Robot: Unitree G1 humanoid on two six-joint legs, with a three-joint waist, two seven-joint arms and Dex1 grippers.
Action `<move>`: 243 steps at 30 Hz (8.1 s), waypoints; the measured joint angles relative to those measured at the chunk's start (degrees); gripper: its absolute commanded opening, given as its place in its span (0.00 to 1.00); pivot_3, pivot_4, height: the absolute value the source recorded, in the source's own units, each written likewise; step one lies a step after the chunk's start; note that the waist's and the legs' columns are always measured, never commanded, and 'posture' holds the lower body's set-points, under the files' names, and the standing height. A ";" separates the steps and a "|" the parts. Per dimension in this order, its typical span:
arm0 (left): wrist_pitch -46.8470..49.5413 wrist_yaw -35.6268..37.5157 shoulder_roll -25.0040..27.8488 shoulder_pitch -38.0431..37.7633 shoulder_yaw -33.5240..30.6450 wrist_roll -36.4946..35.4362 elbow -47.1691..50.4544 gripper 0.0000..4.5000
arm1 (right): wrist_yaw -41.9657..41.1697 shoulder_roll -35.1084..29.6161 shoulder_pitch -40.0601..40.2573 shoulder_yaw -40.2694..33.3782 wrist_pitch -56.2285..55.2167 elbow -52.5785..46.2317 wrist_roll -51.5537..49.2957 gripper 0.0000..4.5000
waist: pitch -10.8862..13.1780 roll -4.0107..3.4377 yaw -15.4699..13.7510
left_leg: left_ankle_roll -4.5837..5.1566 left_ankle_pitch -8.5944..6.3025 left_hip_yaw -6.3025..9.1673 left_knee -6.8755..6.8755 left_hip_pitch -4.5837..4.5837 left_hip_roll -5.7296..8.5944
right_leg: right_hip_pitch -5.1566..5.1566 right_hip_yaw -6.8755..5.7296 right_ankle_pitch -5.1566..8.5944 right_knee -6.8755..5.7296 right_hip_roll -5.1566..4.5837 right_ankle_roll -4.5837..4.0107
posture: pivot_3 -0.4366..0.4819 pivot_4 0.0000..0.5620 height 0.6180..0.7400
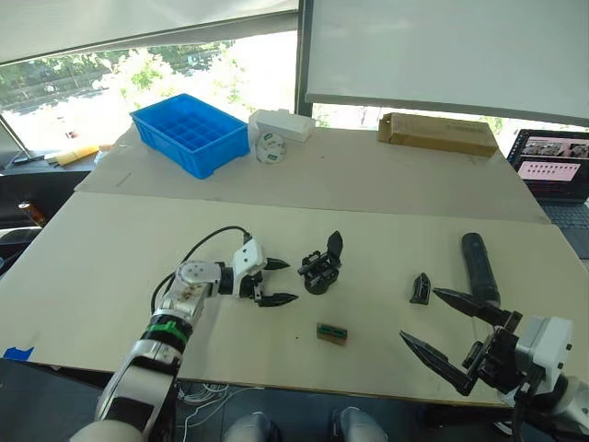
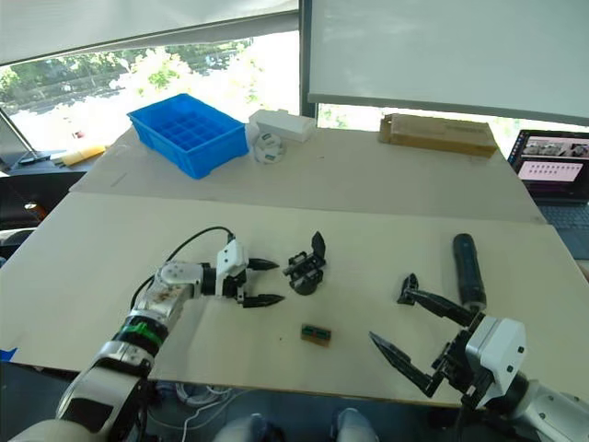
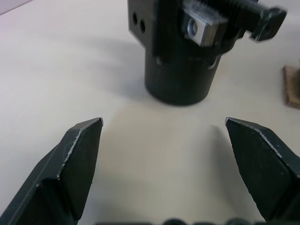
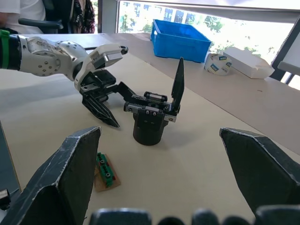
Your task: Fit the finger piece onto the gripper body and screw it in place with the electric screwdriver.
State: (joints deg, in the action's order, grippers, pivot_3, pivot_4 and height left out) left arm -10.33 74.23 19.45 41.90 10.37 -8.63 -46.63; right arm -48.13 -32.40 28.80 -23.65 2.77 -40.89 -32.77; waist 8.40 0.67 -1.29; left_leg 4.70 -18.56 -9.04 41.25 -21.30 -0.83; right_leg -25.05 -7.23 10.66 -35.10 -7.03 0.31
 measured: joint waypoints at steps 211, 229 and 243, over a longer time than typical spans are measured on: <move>64.44 -8.19 5.40 4.02 -5.75 -46.81 44.99 0.00 | 34.13 -23.14 -56.09 16.81 63.84 9.59 -62.43 1.00 | 0.32 -0.28 1.55 | -0.51 0.32 0.10 -0.40 0.09 -0.03 | -0.05 0.20 0.14 -0.02 0.48 -0.32 | 0.48 0.27 1.00; 65.16 -4.85 5.74 0.74 -2.14 -42.93 48.41 0.00 | 52.80 -23.33 -65.57 33.35 61.32 14.27 -78.65 0.77 | 0.34 -0.26 1.07 | -0.51 0.33 0.16 -0.36 -0.03 -0.06 | -0.07 0.16 0.12 0.00 0.48 -0.25 | 0.48 0.27 1.00; 68.89 -6.27 4.79 0.10 -3.96 -45.45 48.13 0.10 | 51.39 -23.32 -64.64 32.57 60.92 12.60 -77.81 0.10 | 0.34 -0.25 0.85 | -0.50 0.33 0.18 -0.35 -0.05 -0.07 | -0.08 0.16 0.12 0.00 0.48 -0.24 | 0.48 0.27 1.00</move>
State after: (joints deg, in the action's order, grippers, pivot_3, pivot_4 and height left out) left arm 58.56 67.95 24.24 41.99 6.42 -54.08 1.50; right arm 3.26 -55.73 -35.84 8.91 63.69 -28.29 -110.57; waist 8.74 0.41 -0.44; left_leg 4.19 -18.23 -8.86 40.90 -21.35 -0.90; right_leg -25.13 -7.08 10.79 -35.10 -6.54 0.08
